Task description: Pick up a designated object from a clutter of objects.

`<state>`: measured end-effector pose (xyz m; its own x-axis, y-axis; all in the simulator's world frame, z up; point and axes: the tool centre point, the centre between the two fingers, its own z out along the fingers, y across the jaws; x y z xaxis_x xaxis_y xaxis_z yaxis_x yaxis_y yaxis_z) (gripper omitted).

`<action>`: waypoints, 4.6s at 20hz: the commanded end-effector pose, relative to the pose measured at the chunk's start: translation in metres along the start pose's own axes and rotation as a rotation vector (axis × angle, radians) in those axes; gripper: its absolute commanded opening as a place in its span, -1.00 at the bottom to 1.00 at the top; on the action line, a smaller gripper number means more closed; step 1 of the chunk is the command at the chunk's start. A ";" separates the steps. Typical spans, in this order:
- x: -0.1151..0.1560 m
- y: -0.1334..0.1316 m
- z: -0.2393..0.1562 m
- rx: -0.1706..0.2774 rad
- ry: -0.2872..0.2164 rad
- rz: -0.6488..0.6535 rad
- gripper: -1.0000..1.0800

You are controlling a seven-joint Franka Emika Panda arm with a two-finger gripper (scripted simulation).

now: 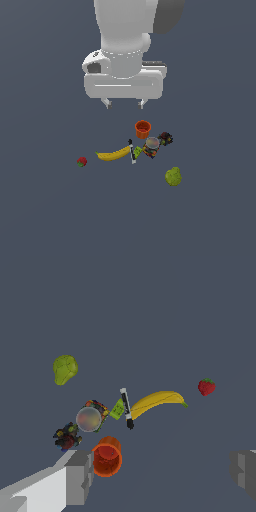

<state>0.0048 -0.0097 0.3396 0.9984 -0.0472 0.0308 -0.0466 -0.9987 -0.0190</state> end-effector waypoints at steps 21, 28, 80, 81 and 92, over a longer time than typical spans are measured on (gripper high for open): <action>0.004 0.021 0.003 0.021 0.016 0.082 0.92; 0.009 0.024 0.029 0.025 0.010 0.200 0.92; -0.013 0.061 0.269 -0.036 -0.014 1.327 0.92; -0.013 0.061 0.269 -0.036 -0.014 1.327 0.92; -0.015 0.062 0.307 -0.037 -0.014 1.331 0.92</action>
<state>-0.0032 -0.0659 0.0385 0.1921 -0.9814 -0.0002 -0.9814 -0.1921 0.0003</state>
